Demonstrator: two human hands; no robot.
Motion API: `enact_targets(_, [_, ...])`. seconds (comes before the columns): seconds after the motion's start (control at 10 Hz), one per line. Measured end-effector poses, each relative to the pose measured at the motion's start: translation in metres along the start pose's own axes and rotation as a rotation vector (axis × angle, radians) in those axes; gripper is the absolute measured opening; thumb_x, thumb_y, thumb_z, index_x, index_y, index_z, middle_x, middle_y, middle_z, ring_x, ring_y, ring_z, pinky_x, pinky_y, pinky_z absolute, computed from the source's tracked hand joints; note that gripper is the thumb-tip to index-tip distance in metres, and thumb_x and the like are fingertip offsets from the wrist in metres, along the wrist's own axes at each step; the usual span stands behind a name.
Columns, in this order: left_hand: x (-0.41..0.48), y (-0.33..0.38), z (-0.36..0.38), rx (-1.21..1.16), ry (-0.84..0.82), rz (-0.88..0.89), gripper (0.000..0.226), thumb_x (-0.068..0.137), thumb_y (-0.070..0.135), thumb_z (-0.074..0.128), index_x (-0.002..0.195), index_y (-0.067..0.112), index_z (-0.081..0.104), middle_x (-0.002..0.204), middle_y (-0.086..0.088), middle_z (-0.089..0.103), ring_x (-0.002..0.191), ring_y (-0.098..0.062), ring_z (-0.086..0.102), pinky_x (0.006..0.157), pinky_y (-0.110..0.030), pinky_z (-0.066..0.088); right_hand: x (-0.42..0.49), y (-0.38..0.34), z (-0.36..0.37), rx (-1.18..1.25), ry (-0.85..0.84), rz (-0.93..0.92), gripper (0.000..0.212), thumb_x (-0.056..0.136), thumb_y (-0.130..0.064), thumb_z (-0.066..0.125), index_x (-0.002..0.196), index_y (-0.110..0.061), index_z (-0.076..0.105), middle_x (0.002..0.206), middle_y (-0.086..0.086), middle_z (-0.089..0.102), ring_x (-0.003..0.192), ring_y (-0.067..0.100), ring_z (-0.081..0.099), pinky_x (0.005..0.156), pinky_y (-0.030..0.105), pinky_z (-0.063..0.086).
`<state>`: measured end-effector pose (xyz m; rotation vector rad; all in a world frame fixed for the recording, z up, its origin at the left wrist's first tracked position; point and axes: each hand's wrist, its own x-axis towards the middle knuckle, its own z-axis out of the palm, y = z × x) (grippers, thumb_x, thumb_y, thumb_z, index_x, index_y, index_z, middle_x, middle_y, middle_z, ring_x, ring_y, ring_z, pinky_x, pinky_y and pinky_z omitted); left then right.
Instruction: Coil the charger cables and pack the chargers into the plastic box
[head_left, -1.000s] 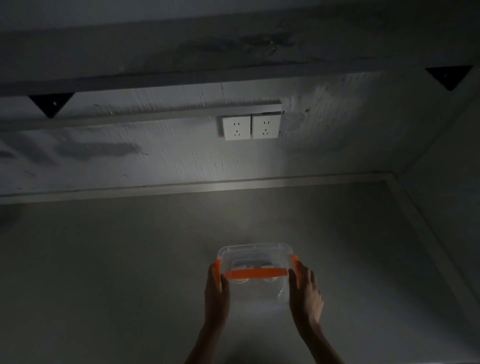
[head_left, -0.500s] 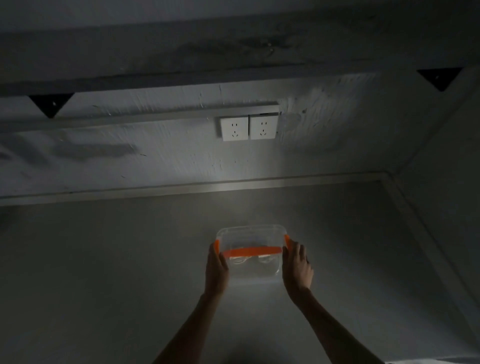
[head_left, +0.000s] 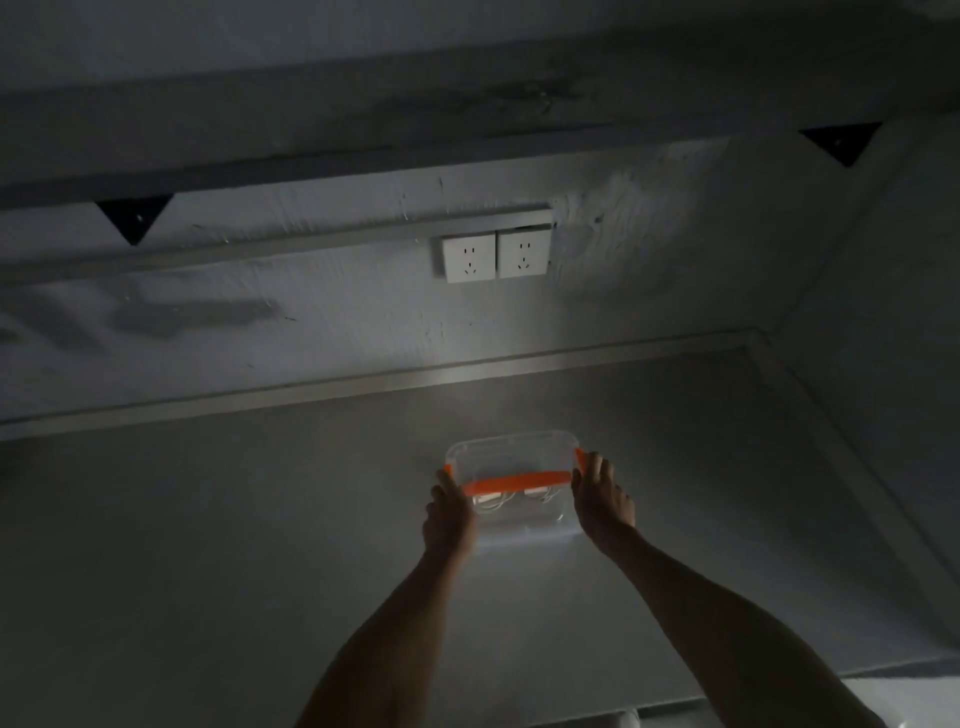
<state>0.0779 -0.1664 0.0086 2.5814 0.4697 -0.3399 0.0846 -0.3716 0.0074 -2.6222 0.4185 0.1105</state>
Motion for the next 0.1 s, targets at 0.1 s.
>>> enact_targets(0.1, [0.0054,0.0021,-0.0169,-0.017,0.013,0.022,0.049,0.096,0.019,0.037,0.144,0.011,0.029,0.139,-0.016,0.045,0.123,-0.036,0.049,0.099,-0.044,0.044,0.0052,-0.0066,-0.0108,0.042,-0.102,0.029,0.044,0.098,-0.042,0.034,0.136,-0.022,0.03,0.131,0.012,0.052,0.111,0.034,0.058,0.088,0.044,0.045])
